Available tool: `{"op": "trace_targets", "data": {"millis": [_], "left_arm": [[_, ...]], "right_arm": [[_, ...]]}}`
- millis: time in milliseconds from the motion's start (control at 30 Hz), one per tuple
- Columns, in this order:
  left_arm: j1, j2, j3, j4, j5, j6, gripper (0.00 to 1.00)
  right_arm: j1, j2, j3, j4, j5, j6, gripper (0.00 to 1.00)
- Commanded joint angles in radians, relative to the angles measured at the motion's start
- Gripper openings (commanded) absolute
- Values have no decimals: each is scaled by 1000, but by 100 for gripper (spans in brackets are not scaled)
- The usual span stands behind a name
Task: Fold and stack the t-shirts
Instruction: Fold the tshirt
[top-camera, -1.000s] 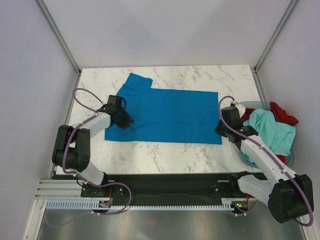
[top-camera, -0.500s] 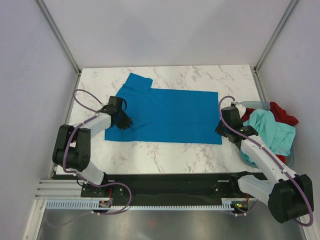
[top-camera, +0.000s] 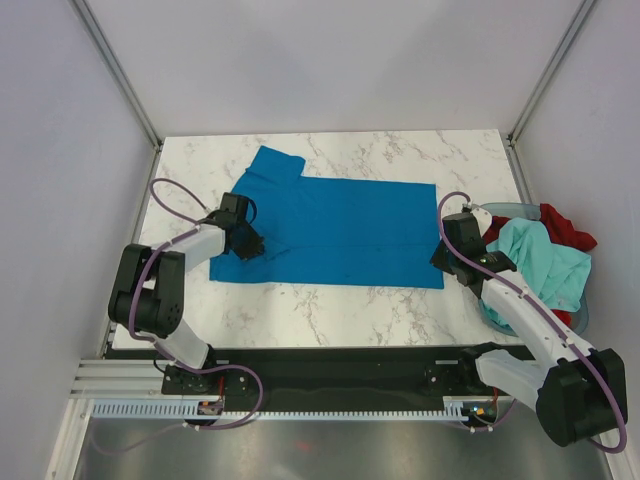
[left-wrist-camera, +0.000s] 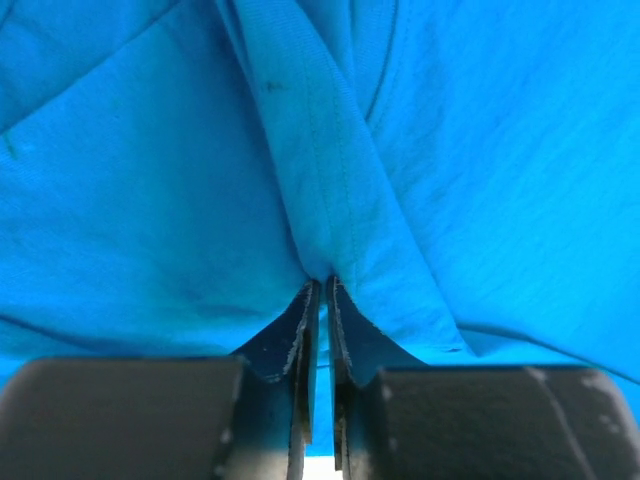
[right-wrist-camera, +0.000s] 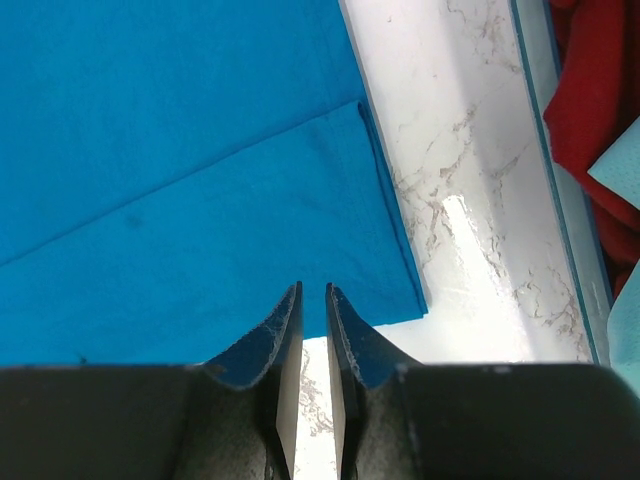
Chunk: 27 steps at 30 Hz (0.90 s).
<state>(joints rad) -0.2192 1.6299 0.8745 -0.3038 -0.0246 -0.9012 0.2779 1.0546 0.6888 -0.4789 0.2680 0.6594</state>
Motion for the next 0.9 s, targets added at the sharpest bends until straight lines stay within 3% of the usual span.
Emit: {"op": "trace_targets", "data": {"millis": [0,133,600,867], "left_arm": [[-12,-24,46,28,-38,-10,10],[-19,-21,73,28,-38,1,2],[-34,106,244,29,5,91,2],[-60,185,414,29,158,312,3]], "right_arm": [[4,-12,9,16,23,11,23],[4,-4,9,17,20,13,23],[4,10,23,23,25,3,23],[4,10,41,17,16,-3,23]]}}
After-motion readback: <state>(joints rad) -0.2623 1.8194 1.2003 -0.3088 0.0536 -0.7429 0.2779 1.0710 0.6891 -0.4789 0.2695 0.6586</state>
